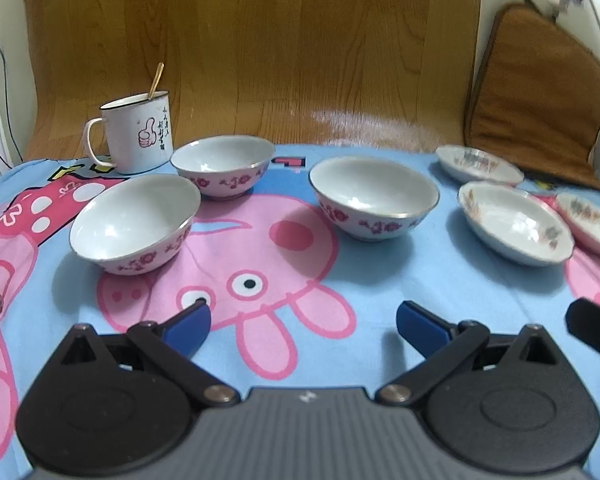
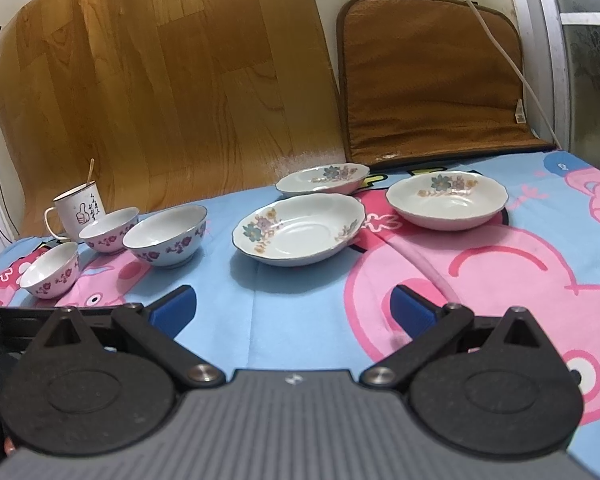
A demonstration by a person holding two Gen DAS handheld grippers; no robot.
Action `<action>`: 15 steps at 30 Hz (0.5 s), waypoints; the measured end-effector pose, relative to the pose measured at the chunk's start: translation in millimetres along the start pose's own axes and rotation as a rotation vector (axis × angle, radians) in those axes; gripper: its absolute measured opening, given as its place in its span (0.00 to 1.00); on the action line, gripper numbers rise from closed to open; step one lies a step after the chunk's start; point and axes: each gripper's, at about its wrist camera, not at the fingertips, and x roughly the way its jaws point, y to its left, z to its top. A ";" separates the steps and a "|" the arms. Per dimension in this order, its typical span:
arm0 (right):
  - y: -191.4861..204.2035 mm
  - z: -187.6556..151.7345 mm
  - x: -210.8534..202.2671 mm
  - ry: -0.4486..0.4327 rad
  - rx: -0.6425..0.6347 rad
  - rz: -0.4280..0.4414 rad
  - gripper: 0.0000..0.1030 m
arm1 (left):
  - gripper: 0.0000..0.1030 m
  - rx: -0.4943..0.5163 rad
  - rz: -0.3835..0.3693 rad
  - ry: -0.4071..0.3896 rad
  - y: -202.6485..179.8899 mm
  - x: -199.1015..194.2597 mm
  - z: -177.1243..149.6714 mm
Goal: Organize plates and bowls
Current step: 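Close the left tool on a floral plate rim while the right tool grasps another plate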
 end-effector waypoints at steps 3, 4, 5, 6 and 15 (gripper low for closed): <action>0.6 -0.2 -0.3 0.006 -0.007 0.009 0.87 | 0.99 -0.017 -0.039 -0.045 4.1 -7.2 -1.5; 0.2 -0.1 -0.3 0.014 -0.006 0.014 0.77 | 0.96 -0.013 -0.052 -0.054 3.8 -8.9 -1.8; -1.0 0.3 -0.2 0.024 0.001 0.017 0.66 | 0.92 -0.005 -0.065 -0.067 2.9 -11.3 -2.7; -4.2 1.8 -0.9 0.037 0.015 0.026 0.60 | 0.90 0.008 -0.077 -0.082 1.2 -13.5 -3.1; -55.3 58.2 20.2 0.062 0.020 0.040 0.31 | 0.66 0.004 -0.296 0.026 -51.4 -2.2 37.0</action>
